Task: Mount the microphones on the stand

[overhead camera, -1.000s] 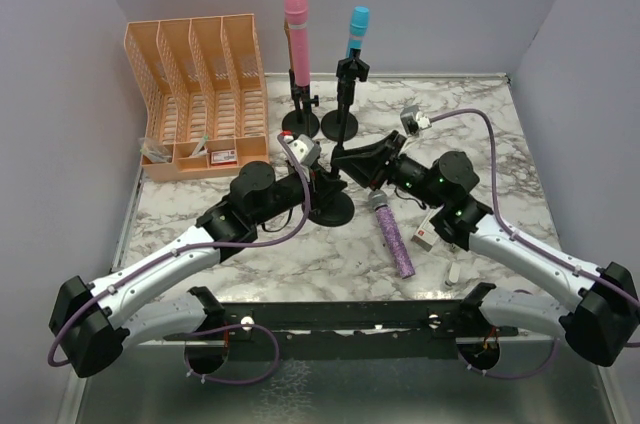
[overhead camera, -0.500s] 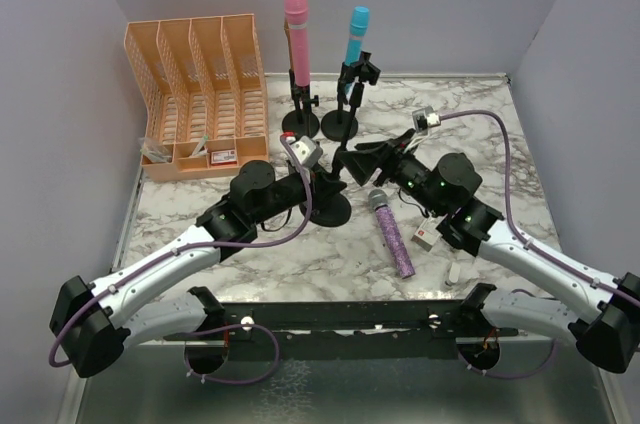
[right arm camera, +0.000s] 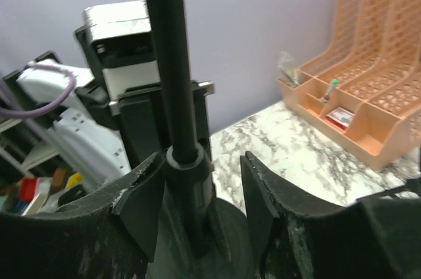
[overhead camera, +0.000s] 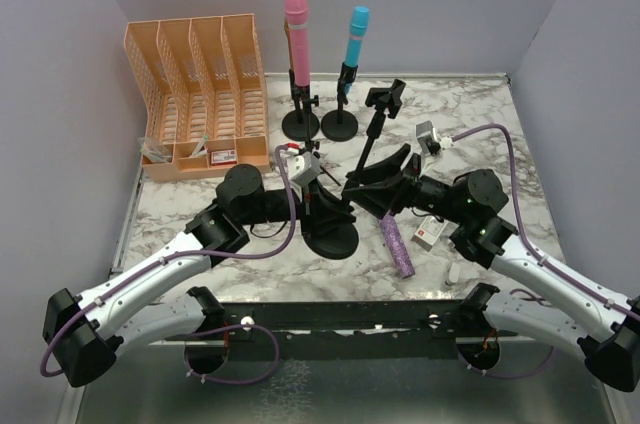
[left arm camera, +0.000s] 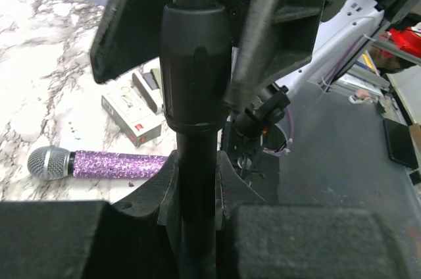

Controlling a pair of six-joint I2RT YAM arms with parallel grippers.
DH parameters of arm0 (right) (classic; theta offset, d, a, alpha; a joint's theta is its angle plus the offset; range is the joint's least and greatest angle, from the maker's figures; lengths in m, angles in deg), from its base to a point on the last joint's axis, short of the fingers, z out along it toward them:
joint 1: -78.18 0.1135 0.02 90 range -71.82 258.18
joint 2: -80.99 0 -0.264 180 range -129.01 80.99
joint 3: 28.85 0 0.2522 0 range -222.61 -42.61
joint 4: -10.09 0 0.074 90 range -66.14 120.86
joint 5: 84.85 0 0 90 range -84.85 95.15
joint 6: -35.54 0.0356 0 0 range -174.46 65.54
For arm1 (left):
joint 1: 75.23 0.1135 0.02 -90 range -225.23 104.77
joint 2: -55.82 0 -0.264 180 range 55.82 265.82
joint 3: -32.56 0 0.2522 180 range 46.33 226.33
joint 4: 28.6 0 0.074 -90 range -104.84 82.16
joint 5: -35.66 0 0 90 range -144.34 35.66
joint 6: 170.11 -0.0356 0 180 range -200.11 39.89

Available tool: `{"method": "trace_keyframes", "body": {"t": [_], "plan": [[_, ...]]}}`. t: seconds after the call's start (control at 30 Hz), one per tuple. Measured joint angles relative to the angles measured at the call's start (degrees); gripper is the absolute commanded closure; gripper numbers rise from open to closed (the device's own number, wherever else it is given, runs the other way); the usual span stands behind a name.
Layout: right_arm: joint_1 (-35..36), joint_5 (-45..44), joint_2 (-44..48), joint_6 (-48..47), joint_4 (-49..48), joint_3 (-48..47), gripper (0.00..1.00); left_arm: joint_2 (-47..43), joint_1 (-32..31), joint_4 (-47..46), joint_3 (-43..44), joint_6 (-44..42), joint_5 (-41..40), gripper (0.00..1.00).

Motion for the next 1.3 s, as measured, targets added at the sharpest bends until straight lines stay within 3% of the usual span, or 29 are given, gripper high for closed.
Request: {"method": "trace_keyframes", "body": {"t": [0.17,0.33,0.37,0.53,0.83,1.07,1.1,1.17,1.2,1.3], "plan": [[0.0,6.36,0.61,-0.72,-1.55,0.17,0.69,-0.24,0.0,-0.81,0.0,0.9,2.38,1.0],[-0.37,9.22,0.37,-1.01,-2.12,0.17,0.97,-0.22,0.0,-1.25,0.02,1.36,3.41,1.0],[-0.37,9.27,0.26,-1.18,-2.25,0.17,0.99,-0.22,0.0,-1.25,0.02,1.4,3.37,1.0],[-0.87,7.3,-0.79,-2.6,-2.91,0.13,0.99,-0.5,-0.52,2.12,1.22,-0.09,-3.67,1.0],[-0.87,-8.13,-7.17,-1.49,-0.98,-3.56,0.99,0.55,-1.4,4.57,2.89,-11.06,-26.36,1.0],[0.15,-21.77,-11.47,7.17,9.79,-9.75,0.99,3.85,-1.03,1.18,2.23,-13.94,-34.49,1.0],[0.28,-22.95,-11.93,8.68,11.61,-10.8,0.9,4.11,-0.92,0.48,2.03,-14.01,-34.95,1.0],[0.48,-24.41,-12.41,10.95,13.92,-11.82,0.48,4.55,-0.76,-0.68,1.51,-14.12,-35.39,1.0],[0.5,-24.59,-12.41,11.85,14.27,-11.78,0.36,4.66,-0.74,-0.79,1.27,-14.16,-35.34,1.0],[-0.09,-25.16,-12.0,12.85,14.34,-11.21,0.23,4.37,-0.52,-1.16,0.0,-13.99,-34.07,1.0]]}}
